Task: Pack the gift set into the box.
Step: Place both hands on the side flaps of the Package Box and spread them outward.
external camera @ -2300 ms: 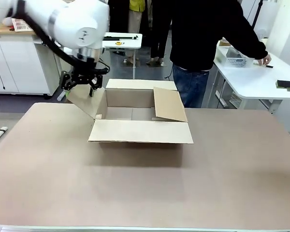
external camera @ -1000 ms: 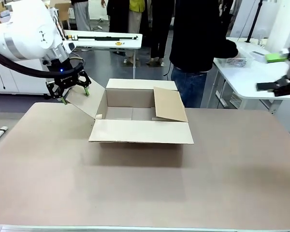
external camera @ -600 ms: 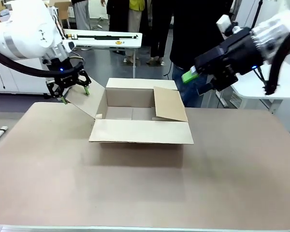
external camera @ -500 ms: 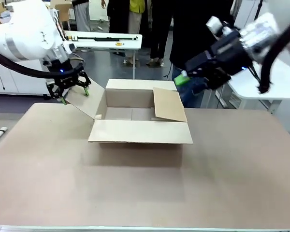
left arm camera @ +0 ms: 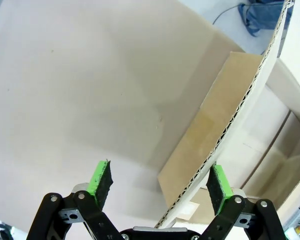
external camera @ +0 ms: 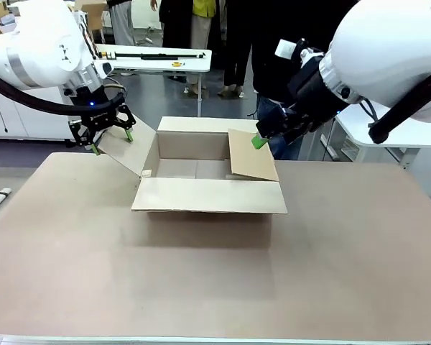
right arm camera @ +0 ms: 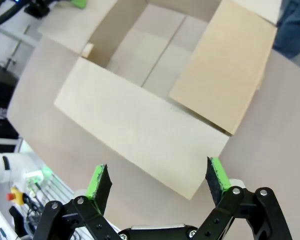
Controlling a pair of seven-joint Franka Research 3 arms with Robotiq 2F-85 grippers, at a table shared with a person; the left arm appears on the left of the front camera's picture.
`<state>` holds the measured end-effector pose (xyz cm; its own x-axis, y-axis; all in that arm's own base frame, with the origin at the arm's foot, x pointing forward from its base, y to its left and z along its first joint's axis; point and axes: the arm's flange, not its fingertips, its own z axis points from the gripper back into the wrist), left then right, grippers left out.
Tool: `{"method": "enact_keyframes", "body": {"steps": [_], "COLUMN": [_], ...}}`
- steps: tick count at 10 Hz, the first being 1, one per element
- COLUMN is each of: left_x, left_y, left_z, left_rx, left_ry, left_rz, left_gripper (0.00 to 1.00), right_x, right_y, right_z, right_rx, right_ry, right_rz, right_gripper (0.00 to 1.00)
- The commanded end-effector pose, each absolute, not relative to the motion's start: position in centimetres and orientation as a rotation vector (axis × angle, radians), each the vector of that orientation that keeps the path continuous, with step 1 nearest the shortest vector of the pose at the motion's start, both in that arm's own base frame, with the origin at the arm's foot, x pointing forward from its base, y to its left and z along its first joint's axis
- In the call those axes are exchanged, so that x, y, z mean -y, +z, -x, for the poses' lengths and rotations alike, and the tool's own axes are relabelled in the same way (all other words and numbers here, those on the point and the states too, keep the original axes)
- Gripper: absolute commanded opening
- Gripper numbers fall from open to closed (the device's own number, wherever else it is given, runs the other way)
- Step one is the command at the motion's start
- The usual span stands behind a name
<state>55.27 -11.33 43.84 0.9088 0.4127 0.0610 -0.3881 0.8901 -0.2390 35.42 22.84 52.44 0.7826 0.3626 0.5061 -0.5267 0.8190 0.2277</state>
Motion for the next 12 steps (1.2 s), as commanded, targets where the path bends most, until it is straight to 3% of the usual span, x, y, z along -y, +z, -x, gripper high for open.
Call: {"method": "enact_keyframes", "body": {"steps": [1,2,5,7,8,12], "left_x": [11.5,11.5,11.5,11.5,11.5,11.5], "left_y": [44.1,44.1,44.1,44.1,44.1,44.1], "left_z": [-55.2,-55.2,-55.2,-55.2,-55.2,-55.2], "left_rx": [0.108,0.108,0.108,0.108,0.108,0.108], "left_ry": [0.433,0.433,0.433,0.433,0.433,0.433], "left_rz": [0.208,0.208,0.208,0.208,0.208,0.208], "left_gripper": [1.0,1.0,1.0,1.0,1.0,1.0], "right_x": [-25.0,-28.6,-36.0,-40.7,-42.2,-42.0], "right_y": [51.0,50.3,50.3,48.7,47.6,40.6], "right_z": [-35.5,-37.7,-44.2,-48.2,-49.7,-53.5], "right_rx": [0.314,0.223,0.193,0.209,0.24,0.211], "right_ry": [0.388,0.377,0.145,-0.005,-0.055,-0.065], "right_rz": [-0.198,-0.102,-0.034,0.141,0.266,0.343], "right_gripper": [1.0,1.0,1.0,1.0,1.0,1.0]}}
